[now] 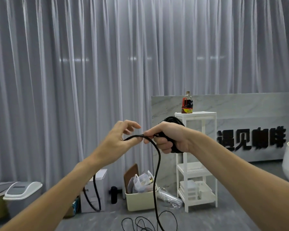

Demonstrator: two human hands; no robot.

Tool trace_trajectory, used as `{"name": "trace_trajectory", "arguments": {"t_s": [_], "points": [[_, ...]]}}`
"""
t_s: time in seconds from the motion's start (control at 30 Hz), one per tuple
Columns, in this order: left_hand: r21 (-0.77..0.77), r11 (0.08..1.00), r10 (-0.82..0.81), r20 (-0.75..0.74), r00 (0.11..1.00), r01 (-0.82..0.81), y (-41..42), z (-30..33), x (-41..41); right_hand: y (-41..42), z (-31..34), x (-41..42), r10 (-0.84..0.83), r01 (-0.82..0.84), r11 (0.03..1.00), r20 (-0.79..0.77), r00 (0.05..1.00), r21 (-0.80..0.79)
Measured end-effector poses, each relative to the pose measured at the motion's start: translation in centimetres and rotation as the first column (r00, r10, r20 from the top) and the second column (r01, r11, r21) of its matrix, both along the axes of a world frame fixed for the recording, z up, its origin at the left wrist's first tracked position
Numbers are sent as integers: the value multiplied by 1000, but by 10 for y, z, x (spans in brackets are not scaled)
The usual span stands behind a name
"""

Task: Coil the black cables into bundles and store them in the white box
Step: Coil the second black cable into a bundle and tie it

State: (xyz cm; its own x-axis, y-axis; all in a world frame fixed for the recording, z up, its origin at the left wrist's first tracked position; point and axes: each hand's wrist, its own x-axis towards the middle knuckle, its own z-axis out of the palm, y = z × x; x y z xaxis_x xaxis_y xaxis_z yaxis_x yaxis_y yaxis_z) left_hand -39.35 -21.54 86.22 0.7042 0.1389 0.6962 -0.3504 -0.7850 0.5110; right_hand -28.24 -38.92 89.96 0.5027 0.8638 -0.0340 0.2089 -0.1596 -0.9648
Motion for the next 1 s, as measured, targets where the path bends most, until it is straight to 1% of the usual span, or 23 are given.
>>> {"name": "trace_trajectory", "arguments": {"t_s": [0.03, 0.1, 0.13, 0.17, 0.23, 0.3, 0.33, 0.4, 0.47, 0.53, 0.6, 0.67, 0.73, 0.8, 0.87, 0.93, 1.0], "points": [[33, 996, 82, 54, 995, -84, 0, -1, 0, 0, 0, -1, -16, 16, 1000, -14, 1000, 6], [129, 958, 229, 199, 953, -257, -3, -4, 0, 2, -2, -2, -58, 59, 998, -37, 998, 21], [161, 943, 244, 262, 934, -292, -5, -6, 0, 3, -3, -2, -79, 81, 996, -46, 996, 32], [165, 944, 229, 297, 927, -286, -7, -8, 1, 5, -5, -1, -102, 104, 994, -50, 994, 42], [108, 966, 194, 299, 934, -235, -6, -11, 1, 6, -6, 0, -146, 148, 987, -42, 988, 59], [31, 975, 205, 262, 943, -220, -1, -10, 0, 2, -4, 3, -167, 169, 985, -33, 985, 48], [0, 975, 214, 228, 950, -220, 2, -10, -2, -2, -3, 5, -152, 153, 988, -32, 988, 20], [-58, 976, 215, 155, 964, -208, 9, -8, -5, -9, -1, 5, -77, 77, 993, 2, 997, -86], [-150, 982, 131, 80, 988, -118, 13, -5, -5, -13, 0, 1, 29, -7, 983, 116, 993, -182], [-253, 967, -18, -14, 1000, 14, 11, -2, -5, -12, -1, -6, 106, -59, 978, 230, 967, -201], [-248, 965, -114, -117, 987, 82, 7, 4, -5, -9, -1, -15, 146, -78, 977, 362, 921, -196], [-213, 969, -174, -221, 960, 126, 2, 9, -5, -4, -1, -21, 151, -81, 984, 499, 853, -159], [-244, 955, -237, -295, 926, 167, -2, 13, -4, 2, -1, -25, 94, -77, 996, 571, 815, -55], [-353, 920, -289, -313, 905, 172, -5, 15, -4, 8, -1, -22, -23, -24, 997, 607, 794, 69], [-423, 893, -306, -326, 895, 152, -4, 14, -5, 10, -2, -19, -127, 34, 986, 596, 793, 165], [-413, 895, -324, -340, 883, 169, -1, 10, -6, 10, -3, -17, -134, 28, 982, 585, 800, 187], [-394, 896, -348, -337, 875, 205, 0, 6, -5, 11, -5, -17, -112, 6, 986, 627, 771, 169]]}}
